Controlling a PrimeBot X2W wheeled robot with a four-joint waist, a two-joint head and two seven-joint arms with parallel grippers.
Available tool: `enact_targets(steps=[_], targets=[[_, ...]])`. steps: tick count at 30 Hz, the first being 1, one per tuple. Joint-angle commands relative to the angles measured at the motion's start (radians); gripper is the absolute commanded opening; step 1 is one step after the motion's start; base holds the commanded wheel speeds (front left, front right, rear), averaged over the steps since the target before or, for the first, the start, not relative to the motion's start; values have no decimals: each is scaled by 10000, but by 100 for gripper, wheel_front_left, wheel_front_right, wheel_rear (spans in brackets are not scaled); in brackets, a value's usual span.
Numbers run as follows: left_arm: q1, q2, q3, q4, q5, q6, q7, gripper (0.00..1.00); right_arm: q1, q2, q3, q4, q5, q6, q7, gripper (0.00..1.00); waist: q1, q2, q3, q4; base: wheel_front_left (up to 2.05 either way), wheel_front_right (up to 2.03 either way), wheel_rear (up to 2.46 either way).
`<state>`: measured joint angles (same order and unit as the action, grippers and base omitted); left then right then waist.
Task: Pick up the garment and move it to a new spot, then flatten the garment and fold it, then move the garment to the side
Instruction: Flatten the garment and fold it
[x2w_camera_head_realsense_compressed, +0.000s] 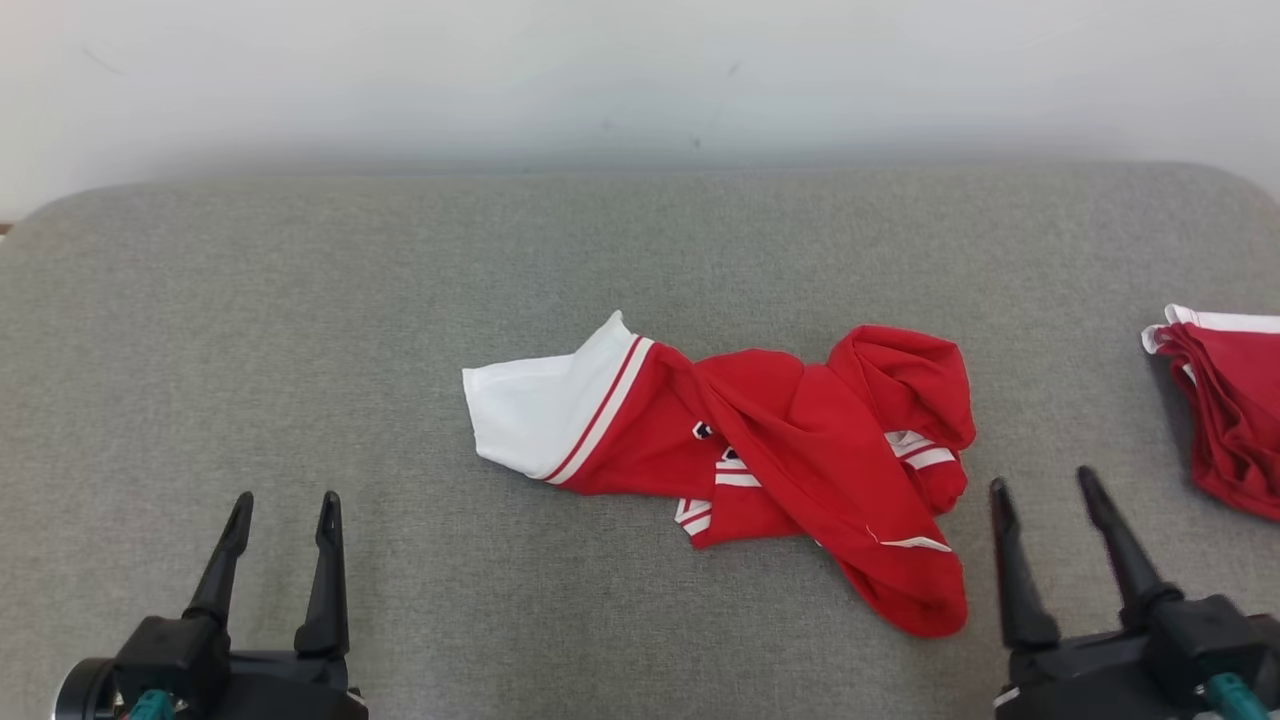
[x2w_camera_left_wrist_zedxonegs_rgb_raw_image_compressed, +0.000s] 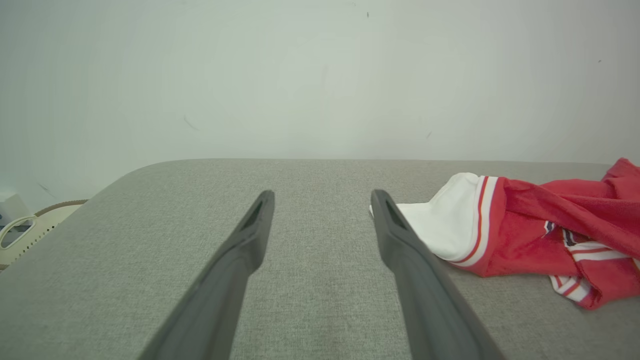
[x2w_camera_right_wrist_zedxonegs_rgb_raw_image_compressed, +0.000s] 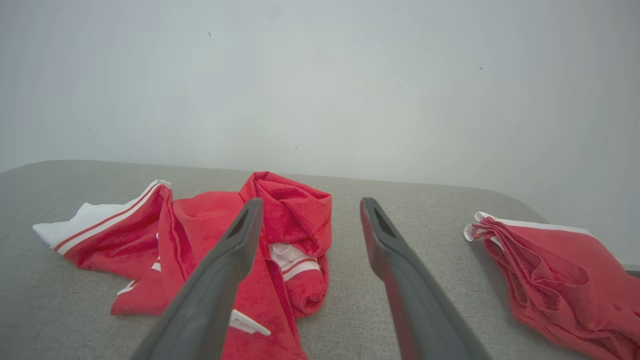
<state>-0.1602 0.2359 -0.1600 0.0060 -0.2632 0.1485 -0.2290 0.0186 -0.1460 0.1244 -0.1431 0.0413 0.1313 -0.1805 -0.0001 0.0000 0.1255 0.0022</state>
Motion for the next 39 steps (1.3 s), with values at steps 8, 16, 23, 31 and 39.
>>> enact_targets(steps=[8,16,23,31,39], targets=[[490,72,-150,-58,40,113,161,100,865,-79,643,-206,140,-11,554,100,1,0,-346,192,0,0,0],[666,172,-185,-37,4,158,234,100,1312,-9,652,-326,155,-11,793,100,1,0,-408,135,0,0,0],[524,190,-253,-5,-29,184,244,100,1213,3,542,-448,159,-11,793,100,1,0,-381,169,0,0,0],[406,171,-298,-10,-71,202,197,100,1321,236,93,-221,665,-11,910,100,1,0,-302,203,0,0,0],[191,161,-424,-45,-54,182,188,100,832,338,-747,1548,1607,-11,866,100,1,0,-19,232,0,0,0]])
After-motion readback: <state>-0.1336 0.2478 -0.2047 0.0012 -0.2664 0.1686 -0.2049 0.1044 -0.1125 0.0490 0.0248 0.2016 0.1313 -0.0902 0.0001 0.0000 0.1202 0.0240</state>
